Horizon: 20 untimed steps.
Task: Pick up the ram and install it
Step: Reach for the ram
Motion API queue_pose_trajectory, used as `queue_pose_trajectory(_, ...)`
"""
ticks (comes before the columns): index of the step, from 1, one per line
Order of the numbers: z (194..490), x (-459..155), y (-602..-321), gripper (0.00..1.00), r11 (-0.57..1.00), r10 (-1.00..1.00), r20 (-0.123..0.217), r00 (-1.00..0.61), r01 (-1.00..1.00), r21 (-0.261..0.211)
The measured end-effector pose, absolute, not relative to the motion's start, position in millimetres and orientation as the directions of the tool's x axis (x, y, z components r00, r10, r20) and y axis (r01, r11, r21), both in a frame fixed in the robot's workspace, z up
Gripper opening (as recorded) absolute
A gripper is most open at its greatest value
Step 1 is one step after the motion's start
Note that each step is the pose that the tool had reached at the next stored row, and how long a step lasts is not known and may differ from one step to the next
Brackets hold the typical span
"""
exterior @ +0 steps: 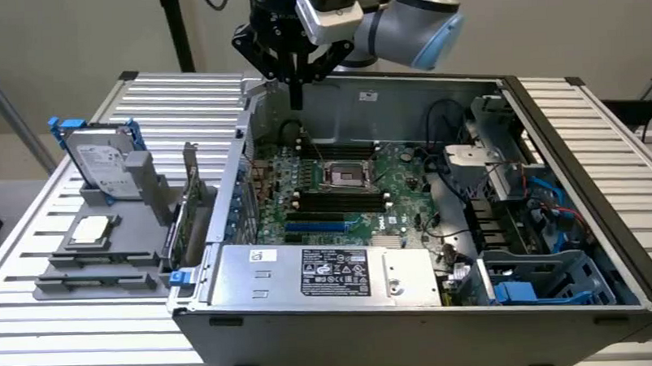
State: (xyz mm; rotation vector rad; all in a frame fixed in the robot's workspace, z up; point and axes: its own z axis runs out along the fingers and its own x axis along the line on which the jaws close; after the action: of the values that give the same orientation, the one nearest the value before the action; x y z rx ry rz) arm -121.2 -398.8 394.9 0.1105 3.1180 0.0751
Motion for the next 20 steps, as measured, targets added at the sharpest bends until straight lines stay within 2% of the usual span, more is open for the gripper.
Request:
queue_pose_trajectory(7,395.1,-127.3,-400.8,0.11,0.996,0.071,-0.019,-0.997,0.07,0.049)
queue_pose_trajectory(20,395.1,-186.4,-424.1,0.11,0.996,0.071,-0.019,-0.997,0.07,0.049)
